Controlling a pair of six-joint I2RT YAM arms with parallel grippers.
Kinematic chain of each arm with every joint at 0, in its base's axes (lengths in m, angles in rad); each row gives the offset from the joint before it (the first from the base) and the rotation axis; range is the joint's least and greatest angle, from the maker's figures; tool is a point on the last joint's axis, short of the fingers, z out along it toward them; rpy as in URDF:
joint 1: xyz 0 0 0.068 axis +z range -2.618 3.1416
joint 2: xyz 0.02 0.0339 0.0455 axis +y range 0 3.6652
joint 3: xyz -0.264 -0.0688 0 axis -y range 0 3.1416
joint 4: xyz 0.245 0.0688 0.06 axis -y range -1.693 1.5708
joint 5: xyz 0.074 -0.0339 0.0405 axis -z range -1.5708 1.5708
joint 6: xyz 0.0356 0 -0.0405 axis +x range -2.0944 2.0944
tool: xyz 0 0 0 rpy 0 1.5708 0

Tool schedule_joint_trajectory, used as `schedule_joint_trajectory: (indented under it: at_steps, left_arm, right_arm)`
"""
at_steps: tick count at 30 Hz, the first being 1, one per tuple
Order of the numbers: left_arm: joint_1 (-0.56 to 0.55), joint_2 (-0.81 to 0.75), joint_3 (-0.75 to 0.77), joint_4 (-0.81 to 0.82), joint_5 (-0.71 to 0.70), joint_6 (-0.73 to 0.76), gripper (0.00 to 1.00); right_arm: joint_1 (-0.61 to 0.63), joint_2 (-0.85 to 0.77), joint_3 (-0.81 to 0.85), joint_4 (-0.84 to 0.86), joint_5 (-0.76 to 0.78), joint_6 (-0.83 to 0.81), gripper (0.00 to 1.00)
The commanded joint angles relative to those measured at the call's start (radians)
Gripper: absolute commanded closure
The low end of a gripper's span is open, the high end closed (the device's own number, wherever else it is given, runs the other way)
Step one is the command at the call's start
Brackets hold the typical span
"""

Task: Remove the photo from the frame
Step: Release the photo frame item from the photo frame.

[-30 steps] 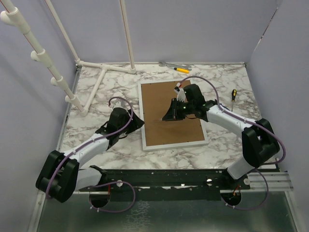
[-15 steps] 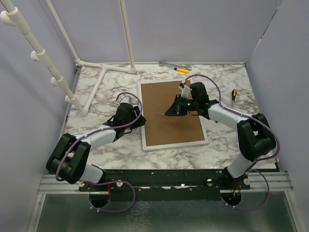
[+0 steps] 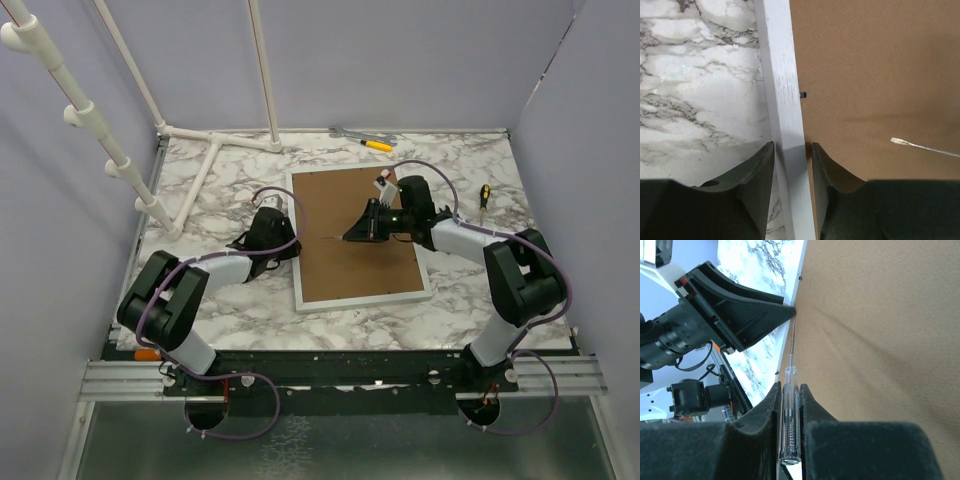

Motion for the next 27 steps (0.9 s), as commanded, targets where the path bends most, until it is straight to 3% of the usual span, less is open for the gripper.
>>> schedule_joint_trajectory:
  at_steps: [1,5,9,14,20,27]
  left_arm:
    - [-0.005,0.046,0.025,0.000,0.004,0.057,0.66]
    - [-0.009,0.065,0.023,-0.004,0.014,0.089,0.72]
    - [-0.021,0.076,0.034,-0.030,0.006,0.116,0.84]
    - [-0.099,0.068,0.043,-0.057,-0.045,0.172,0.96]
    - [-0.184,0.072,0.047,-0.095,-0.087,0.195,0.99]
    - [-0.196,0.028,0.012,-0.127,-0.125,0.195,0.99]
  right_arm:
    - [-0.007,0.012,-0.018,0.060,-0.022,0.016,0.99]
    - [-0.010,0.017,-0.032,0.082,-0.018,0.029,0.99]
    - [-0.013,0.021,-0.038,0.088,-0.008,0.037,1.00]
    - [-0.014,0.021,-0.055,0.095,-0.012,0.034,0.99]
    - [-0.014,0.008,-0.069,0.056,0.017,0.007,0.99]
    - [-0.015,-0.016,-0.094,0.031,0.059,-0.018,0.99]
